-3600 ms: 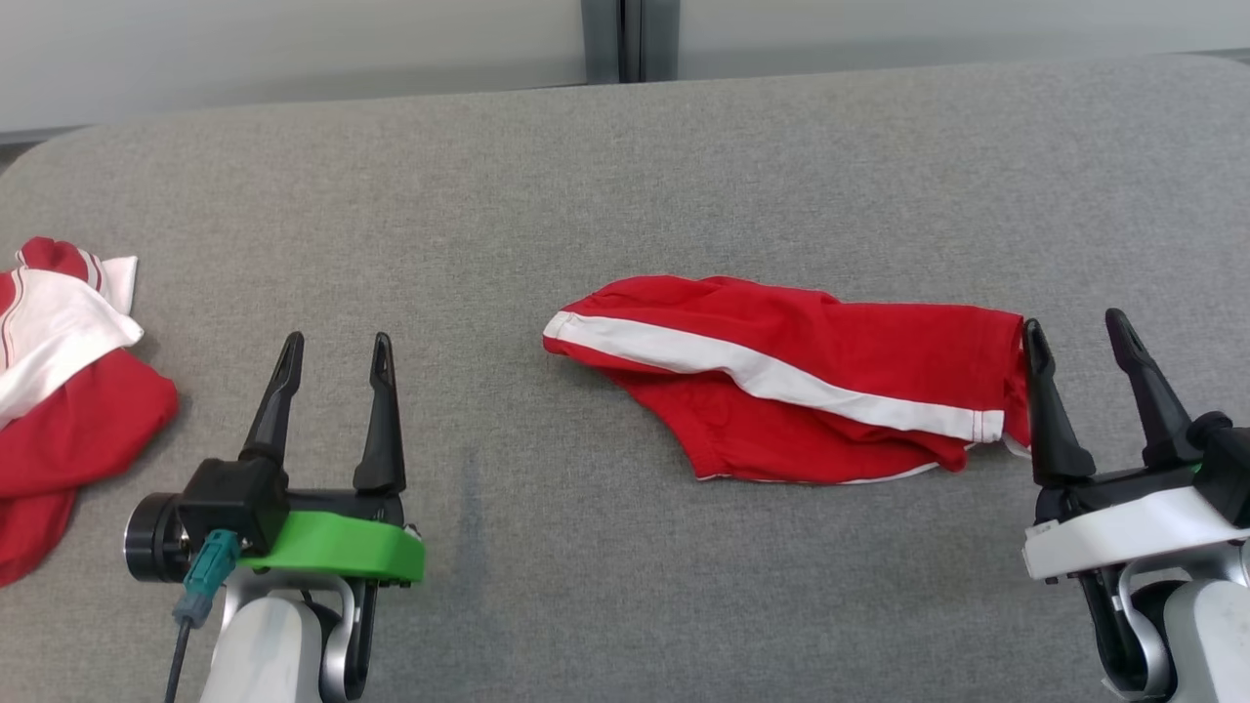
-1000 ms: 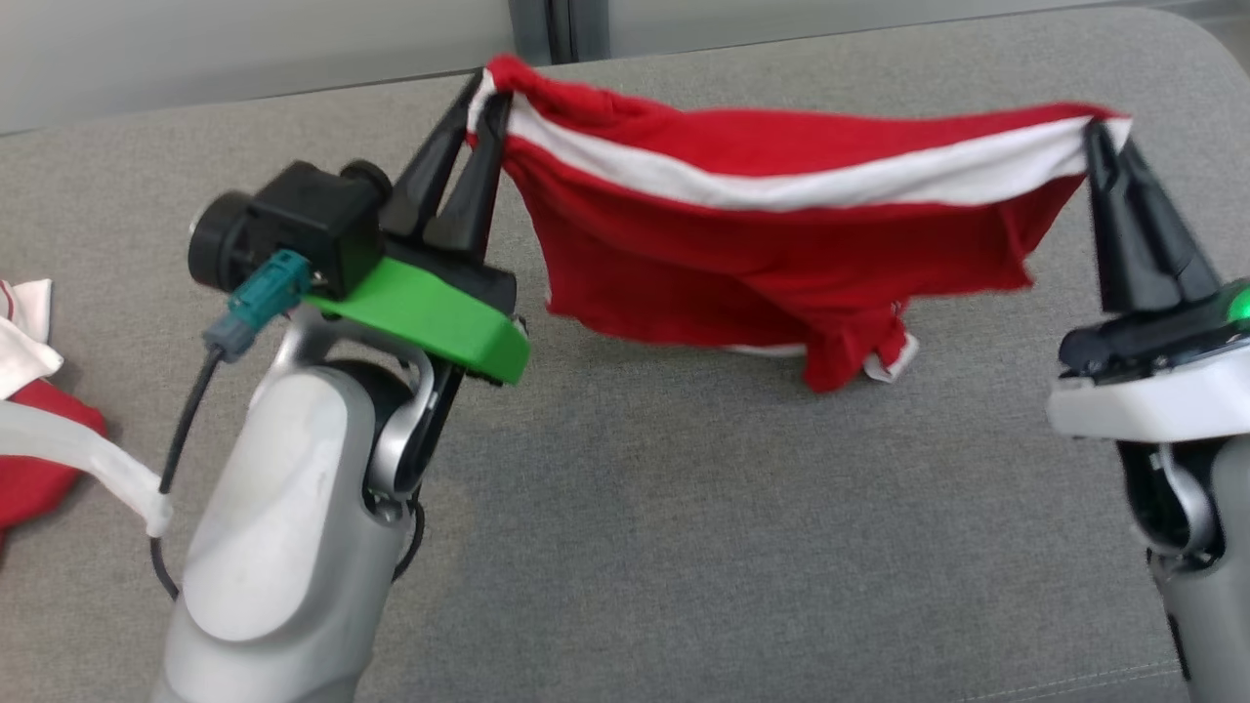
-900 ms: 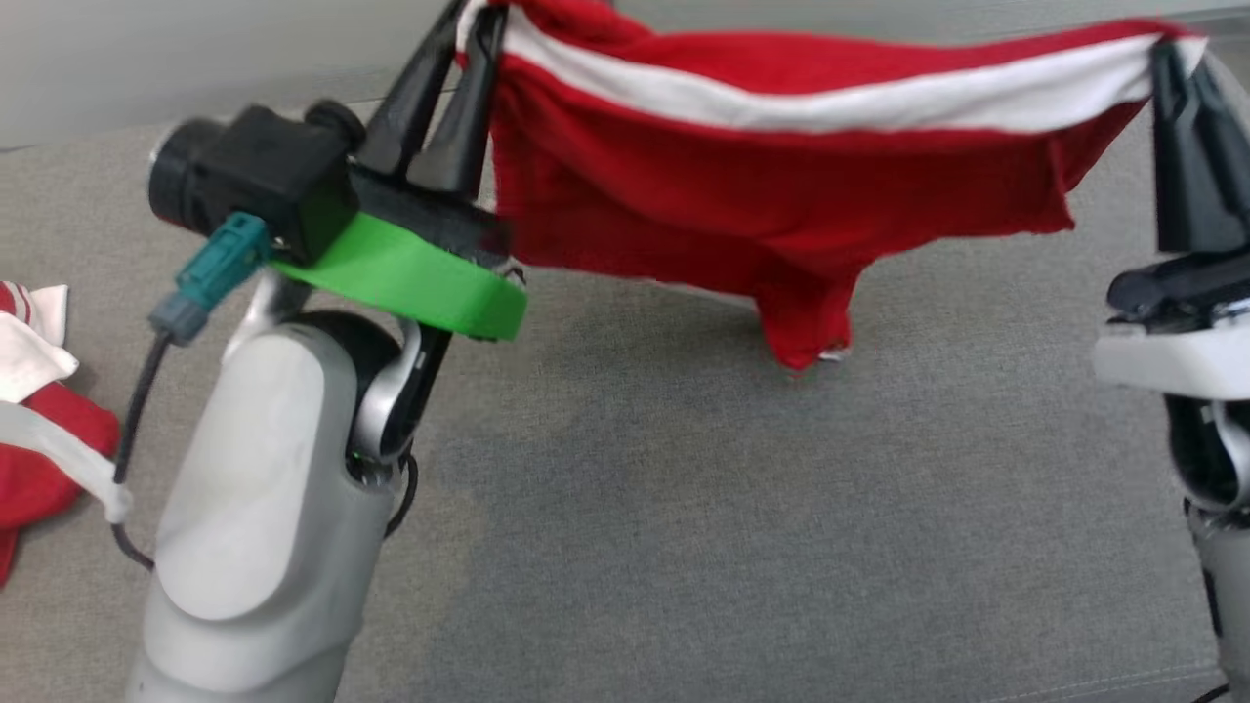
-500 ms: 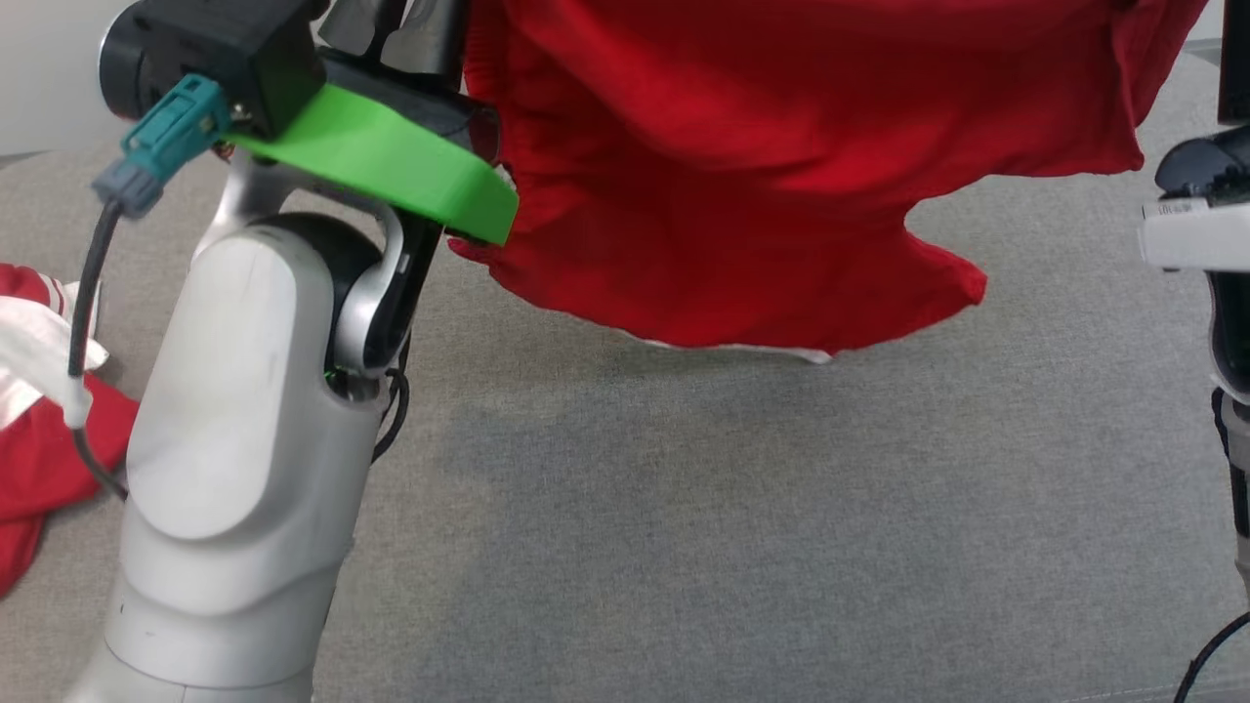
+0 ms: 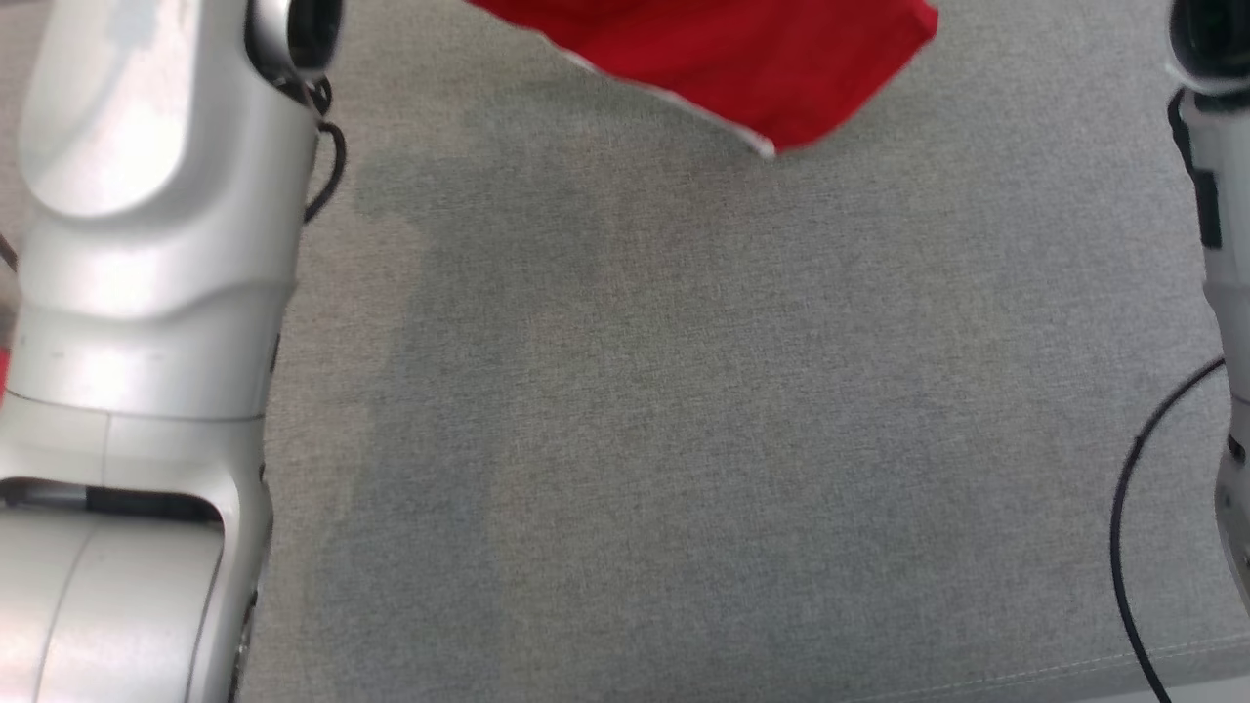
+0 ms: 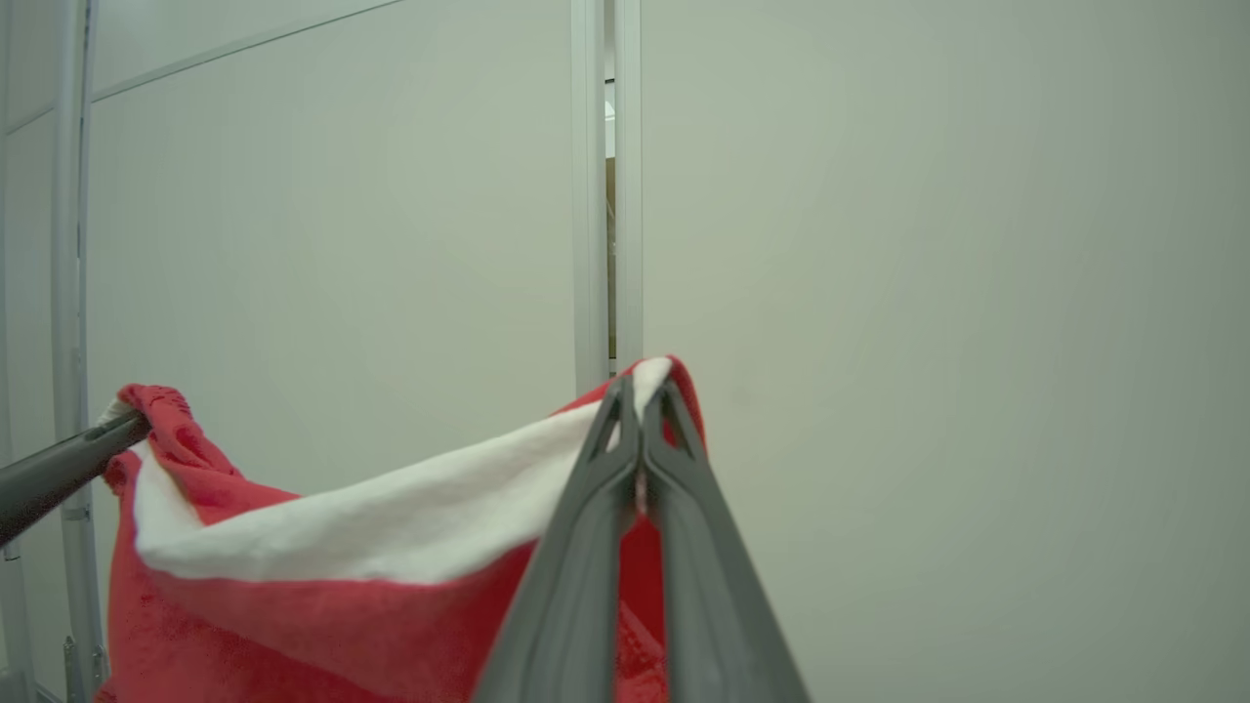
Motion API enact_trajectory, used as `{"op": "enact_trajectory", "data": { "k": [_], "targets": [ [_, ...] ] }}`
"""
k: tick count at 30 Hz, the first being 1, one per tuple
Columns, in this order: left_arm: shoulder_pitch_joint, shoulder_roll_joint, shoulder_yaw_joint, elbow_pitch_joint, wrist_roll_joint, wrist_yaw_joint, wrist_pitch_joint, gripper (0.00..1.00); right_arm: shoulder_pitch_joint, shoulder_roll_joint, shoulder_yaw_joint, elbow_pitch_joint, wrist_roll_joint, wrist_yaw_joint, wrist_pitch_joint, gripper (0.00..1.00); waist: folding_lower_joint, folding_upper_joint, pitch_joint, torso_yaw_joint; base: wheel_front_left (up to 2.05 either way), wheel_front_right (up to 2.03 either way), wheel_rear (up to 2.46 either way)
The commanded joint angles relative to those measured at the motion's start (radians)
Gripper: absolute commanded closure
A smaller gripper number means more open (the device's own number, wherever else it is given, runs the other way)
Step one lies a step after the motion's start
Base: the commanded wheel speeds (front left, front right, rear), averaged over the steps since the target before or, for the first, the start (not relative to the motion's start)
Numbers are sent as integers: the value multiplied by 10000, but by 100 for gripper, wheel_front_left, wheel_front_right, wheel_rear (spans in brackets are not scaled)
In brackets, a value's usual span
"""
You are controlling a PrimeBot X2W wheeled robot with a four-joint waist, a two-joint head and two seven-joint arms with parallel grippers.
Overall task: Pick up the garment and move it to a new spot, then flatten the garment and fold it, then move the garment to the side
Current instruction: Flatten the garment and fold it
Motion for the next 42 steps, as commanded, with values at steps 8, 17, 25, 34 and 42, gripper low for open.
{"op": "enact_trajectory", "data": {
  "k": [8, 17, 25, 34, 42],
  "targets": [
    [-649, 32, 794, 2259, 335, 417, -160, 100, -1872, 1097, 1216, 3297, 206, -12, -796, 100, -2, 0, 702, -740, 0, 0, 0],
    [1096, 15, 895, 4374, -723, 658, -165, 100, -584, 1940, 1702, 5481, 792, -10, -829, 100, -2, 0, 1339, -630, 0, 0, 0],
    [3004, 15, 97, 3668, -1590, 409, -166, 100, 2021, 1802, 1725, 4048, 915, -10, -832, 100, -2, 0, 1106, -395, 0, 0, 0],
    [6541, 18, 102, 557, -1394, 295, -167, 100, 6191, 1083, 1328, 752, 662, -10, -832, 100, -2, 0, -115, -219, 0, 0, 0],
    [9915, 26, 193, -2601, -754, 753, -165, 100, 9681, 741, 348, -2000, 240, -12, -826, 100, -2, 0, -1069, -239, 0, 0, 0]
  ]
}}
